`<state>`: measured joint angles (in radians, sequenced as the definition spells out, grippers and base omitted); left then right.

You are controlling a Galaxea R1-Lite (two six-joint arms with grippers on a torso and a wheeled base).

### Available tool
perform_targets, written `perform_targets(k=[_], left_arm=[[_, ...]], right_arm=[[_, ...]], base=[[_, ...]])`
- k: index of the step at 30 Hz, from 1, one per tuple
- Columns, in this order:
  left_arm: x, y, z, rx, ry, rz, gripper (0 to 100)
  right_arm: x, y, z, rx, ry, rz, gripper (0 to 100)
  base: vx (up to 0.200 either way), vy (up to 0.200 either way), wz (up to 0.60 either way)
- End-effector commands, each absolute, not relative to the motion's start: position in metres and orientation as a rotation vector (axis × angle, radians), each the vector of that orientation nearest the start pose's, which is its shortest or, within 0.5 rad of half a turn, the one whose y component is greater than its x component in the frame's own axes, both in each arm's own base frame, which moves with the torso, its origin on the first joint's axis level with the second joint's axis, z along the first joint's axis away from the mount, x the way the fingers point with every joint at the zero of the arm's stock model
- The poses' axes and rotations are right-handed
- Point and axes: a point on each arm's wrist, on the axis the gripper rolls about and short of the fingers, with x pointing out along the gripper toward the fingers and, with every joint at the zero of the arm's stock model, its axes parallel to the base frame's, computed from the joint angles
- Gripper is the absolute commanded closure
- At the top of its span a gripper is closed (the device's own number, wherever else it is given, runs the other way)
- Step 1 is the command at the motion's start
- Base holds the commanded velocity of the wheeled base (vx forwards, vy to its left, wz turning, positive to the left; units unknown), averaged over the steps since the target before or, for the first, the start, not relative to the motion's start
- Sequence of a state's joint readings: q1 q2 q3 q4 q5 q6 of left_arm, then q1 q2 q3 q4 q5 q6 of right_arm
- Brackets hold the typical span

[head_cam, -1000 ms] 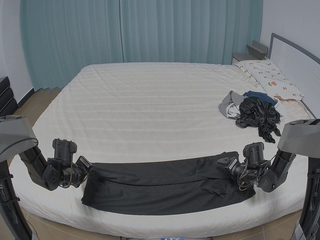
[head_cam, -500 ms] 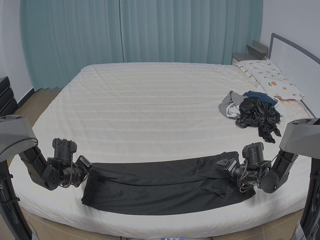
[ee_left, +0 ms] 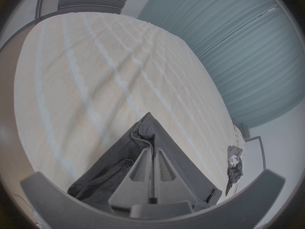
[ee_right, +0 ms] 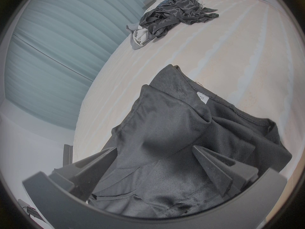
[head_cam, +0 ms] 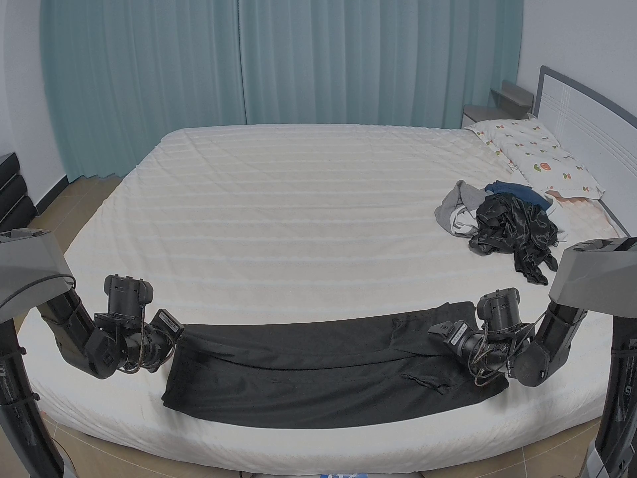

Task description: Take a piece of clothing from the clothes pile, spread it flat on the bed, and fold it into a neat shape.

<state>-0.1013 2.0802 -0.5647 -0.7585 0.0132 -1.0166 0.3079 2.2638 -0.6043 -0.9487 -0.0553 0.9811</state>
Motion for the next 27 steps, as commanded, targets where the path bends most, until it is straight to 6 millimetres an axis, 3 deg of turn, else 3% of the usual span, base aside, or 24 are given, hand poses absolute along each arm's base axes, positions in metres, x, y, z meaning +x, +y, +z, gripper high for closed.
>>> perform_targets(k=[1,18,27], left_arm=[[0.304,-0.031,0.022,-0.923,0.726,0.306,100],[0.305,-0.03,0.025,-0.921,0.675,0.3,100],[0.307,-0.029,0.03,-0.937,0.639,0.289,100]], right_arm=[[0.321,0.094,-0.02,0.804,0.728,-0.155,100],[0.323,0.094,-0.012,0.803,0.676,-0.165,100],[0.336,0.092,0.007,0.86,0.467,-0.109,100]], base=[[0.0,0.0,0.0],[0.0,0.0,0.0],[0.0,0.0,0.0]])
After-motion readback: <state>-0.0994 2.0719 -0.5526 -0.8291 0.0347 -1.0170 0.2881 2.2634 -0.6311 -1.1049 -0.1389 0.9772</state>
